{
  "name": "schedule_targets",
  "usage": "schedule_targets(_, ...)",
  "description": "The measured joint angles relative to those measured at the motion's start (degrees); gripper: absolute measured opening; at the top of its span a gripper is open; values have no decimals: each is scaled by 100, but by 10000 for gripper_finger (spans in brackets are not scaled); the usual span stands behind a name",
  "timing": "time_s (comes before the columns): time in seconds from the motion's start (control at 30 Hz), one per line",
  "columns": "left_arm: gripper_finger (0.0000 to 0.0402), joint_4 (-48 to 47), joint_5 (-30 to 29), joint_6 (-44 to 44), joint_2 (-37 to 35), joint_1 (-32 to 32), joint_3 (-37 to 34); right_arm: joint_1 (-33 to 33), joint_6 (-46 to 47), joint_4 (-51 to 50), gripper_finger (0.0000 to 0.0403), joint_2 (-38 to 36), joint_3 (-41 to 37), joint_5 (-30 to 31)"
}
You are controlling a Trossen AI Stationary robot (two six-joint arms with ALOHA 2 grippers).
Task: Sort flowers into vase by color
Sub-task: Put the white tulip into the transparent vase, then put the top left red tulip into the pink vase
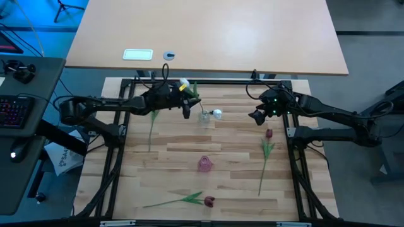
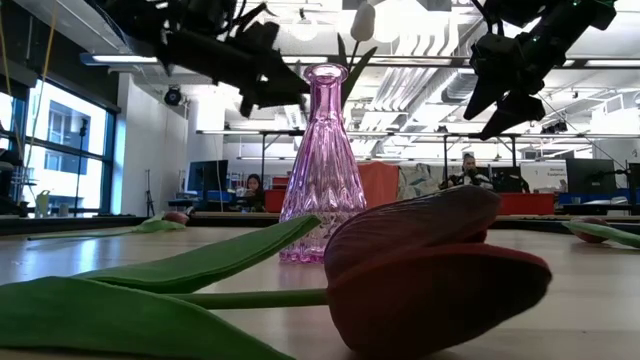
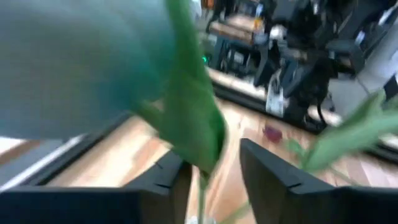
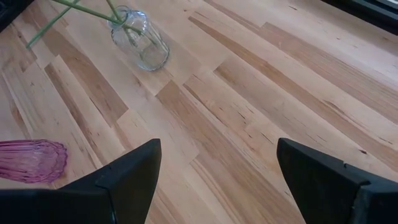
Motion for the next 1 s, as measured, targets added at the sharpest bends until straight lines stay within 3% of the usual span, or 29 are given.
schedule_targets(0.17, 190, -797, 1, -95, -480, -28, 0, 0, 26, 1, 316, 0, 0, -2)
schedule_targets(0.33, 225, -1558, -1, -91, -989, -28, 2, 0, 54, 1, 316, 0, -1, -4)
schedule_targets(0.5, 232, -1696, -45, -97, -1204, -26, 4, 0, 54, 89, 316, 0, 0, -15)
schedule_targets(0.8, 232, -901, 321, -526, -495, -577, 7, 0, 54, 257, 316, 0, 0, -15)
schedule_targets(1.0, 232, -1229, -181, -364, -258, -916, 7, 0, 4, 256, 316, 0, 0, -15)
